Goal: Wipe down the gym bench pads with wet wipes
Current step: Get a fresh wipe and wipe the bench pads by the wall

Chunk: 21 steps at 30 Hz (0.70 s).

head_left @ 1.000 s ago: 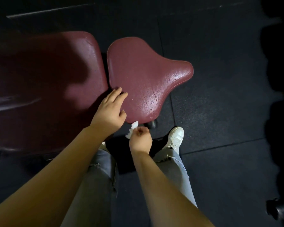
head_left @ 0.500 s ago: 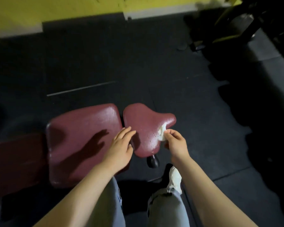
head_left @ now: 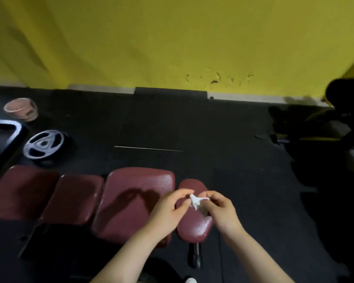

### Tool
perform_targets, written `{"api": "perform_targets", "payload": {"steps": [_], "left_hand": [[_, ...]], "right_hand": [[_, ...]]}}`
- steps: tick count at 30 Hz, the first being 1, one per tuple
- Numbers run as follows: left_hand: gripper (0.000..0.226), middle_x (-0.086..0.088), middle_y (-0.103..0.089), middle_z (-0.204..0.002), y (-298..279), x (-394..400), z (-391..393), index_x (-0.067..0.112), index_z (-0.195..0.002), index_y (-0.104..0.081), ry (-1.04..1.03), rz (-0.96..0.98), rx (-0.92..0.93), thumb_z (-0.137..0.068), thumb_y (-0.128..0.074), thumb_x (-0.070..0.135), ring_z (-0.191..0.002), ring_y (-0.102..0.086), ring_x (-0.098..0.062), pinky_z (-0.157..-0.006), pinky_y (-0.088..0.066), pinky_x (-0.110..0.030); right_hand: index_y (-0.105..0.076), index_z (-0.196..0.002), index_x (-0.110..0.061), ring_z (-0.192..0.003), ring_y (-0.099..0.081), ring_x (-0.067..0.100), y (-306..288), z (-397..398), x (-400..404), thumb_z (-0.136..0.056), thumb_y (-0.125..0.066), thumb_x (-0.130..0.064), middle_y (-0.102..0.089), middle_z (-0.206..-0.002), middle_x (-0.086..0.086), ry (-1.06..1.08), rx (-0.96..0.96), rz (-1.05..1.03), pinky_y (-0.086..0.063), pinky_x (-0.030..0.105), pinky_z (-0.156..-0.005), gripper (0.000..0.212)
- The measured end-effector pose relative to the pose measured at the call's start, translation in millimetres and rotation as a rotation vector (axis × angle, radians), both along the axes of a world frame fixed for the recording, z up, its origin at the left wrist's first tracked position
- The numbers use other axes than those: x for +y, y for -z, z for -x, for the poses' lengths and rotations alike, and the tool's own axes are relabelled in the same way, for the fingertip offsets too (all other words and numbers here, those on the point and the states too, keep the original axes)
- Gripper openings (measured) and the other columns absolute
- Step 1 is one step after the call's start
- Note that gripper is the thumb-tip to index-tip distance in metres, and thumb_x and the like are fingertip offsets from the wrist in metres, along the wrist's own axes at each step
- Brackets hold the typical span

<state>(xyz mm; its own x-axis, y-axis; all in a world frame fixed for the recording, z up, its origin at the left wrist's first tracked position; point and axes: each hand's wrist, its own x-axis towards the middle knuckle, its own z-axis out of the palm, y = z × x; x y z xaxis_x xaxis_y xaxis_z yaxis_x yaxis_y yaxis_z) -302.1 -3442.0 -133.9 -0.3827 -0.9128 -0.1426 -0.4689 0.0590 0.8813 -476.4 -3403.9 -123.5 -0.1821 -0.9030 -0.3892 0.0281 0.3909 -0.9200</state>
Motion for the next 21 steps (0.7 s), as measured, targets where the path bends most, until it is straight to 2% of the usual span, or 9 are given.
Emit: {"api": "perform_targets", "payload": {"steps": [4, 7, 11, 13, 15, 18, 21], "left_hand": [[0.021, 0.026, -0.068, -0.099, -14, 22, -17, 0.049, -0.094, -0.063, -0.172, 0.003, 0.030, -0.085, -0.064, 0.030, -0.101, -0.063, 0.001, -0.090, -0.049, -0.026], [0.013, 0.026, -0.067, -0.096, -25, 37, -38, 0.053, -0.089, -0.060, -0.274, 0.033, 0.048, -0.079, -0.060, 0.046, -0.098, -0.062, 0.003, -0.086, -0.045, -0.021], [0.026, 0.025, -0.064, -0.109, -34, 58, -81, 0.050, -0.107, -0.062, -0.335, 0.097, 0.021, -0.081, -0.057, 0.048, -0.110, -0.059, 0.003, -0.097, -0.045, -0.021], [0.034, 0.021, -0.062, -0.118, -40, 68, -110, 0.040, -0.118, -0.064, -0.366, 0.158, -0.035, -0.085, -0.058, 0.044, -0.116, -0.056, 0.000, -0.102, -0.043, -0.021], [0.042, 0.015, -0.059, -0.128, -43, 80, -146, 0.030, -0.128, -0.063, -0.413, 0.224, -0.134, -0.088, -0.057, 0.038, -0.122, -0.052, -0.003, -0.108, -0.039, -0.025], [0.048, 0.013, -0.052, -0.139, -46, 109, -208, 0.028, -0.138, -0.056, -0.453, 0.274, -0.288, -0.091, -0.052, 0.038, -0.131, -0.043, -0.006, -0.112, -0.029, -0.026], [0.049, 0.010, -0.050, -0.142, -46, 148, -273, 0.025, -0.141, -0.054, -0.504, 0.326, -0.368, -0.095, -0.046, 0.042, -0.132, -0.037, -0.006, -0.107, -0.017, -0.017]], "right_hand": [[-0.068, -0.091, -0.005, -0.058, -0.054, 0.011, -15, -14, -8, -0.090, -0.057, 0.003, -0.065, -0.064, 0.002, -0.107, 0.001, 0.025, -0.047, 0.021, -0.056, 0.014], [-0.068, -0.092, -0.003, -0.060, -0.055, 0.013, -23, -39, -16, -0.090, -0.058, 0.004, -0.066, -0.067, 0.005, -0.180, 0.007, 0.036, -0.048, 0.024, -0.058, 0.012], [-0.062, -0.097, 0.002, -0.066, -0.060, 0.021, -30, -92, -29, -0.087, -0.058, 0.005, -0.067, -0.073, 0.013, -0.215, -0.022, 0.042, -0.052, 0.033, -0.066, 0.011], [-0.061, -0.093, 0.003, -0.073, -0.064, 0.025, -35, -125, -32, -0.084, -0.062, 0.003, -0.070, -0.079, 0.019, -0.251, -0.074, 0.028, -0.053, 0.038, -0.075, 0.009], [-0.063, -0.087, 0.002, -0.084, -0.068, 0.027, -41, -166, -30, -0.085, -0.061, -0.002, -0.073, -0.090, 0.021, -0.323, -0.186, -0.008, -0.054, 0.038, -0.082, 0.004], [-0.059, -0.093, -0.003, -0.094, -0.067, 0.033, -48, -234, -16, -0.094, -0.061, -0.019, -0.069, -0.101, 0.028, -0.394, -0.332, -0.067, -0.052, 0.041, -0.091, 0.016], [-0.061, -0.097, 0.002, -0.095, -0.066, 0.033, -48, -310, 8, -0.085, -0.071, -0.019, -0.069, -0.101, 0.026, -0.556, -0.375, -0.047, -0.050, 0.043, -0.094, 0.026]]}}
